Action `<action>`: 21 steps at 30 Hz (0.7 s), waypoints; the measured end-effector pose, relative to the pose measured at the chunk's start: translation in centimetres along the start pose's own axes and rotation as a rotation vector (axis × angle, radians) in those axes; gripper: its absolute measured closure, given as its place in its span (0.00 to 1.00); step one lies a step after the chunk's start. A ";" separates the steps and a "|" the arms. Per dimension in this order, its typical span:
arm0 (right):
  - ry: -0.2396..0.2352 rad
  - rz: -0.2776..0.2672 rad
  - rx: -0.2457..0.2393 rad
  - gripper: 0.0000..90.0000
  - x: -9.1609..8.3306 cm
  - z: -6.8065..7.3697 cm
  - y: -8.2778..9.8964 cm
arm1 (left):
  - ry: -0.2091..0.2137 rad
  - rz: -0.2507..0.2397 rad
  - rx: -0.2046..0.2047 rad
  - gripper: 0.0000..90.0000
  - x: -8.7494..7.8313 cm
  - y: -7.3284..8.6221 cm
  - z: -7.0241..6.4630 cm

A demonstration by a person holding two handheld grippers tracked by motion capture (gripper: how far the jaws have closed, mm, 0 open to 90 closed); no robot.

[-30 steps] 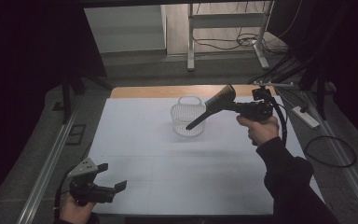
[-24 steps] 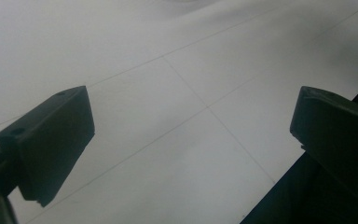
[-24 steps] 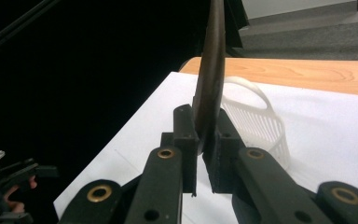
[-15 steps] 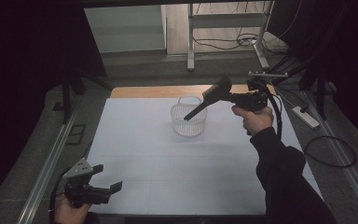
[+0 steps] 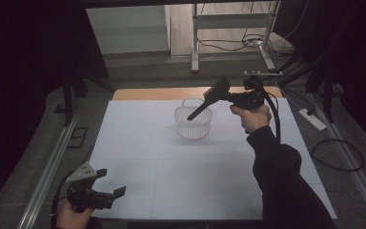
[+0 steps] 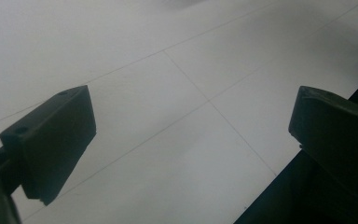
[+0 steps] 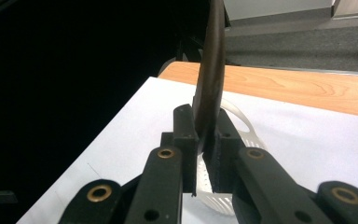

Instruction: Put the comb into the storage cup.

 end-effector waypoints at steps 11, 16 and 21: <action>0.012 0.019 -0.001 0.93 1.6 -0.4 0.9 | 0.006 0.001 -0.009 0.00 0.0 0.0 0.1; 0.018 0.034 -0.002 0.93 2.5 -0.7 1.5 | 0.008 0.001 -0.014 0.00 0.0 0.0 0.1; 0.024 0.042 -0.004 0.93 3.1 -0.8 2.0 | 0.009 0.003 -0.014 0.00 0.0 0.0 0.1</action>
Point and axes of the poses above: each handheld gripper's, and its own axes: x roughly forward along the jaws, y roughly out of its underside, z roughly to its left, the point moved 9 cm from there along x, roughly forward along the jaws, and after that the axes turned 2 degrees about -z, right-handed, at the moved point
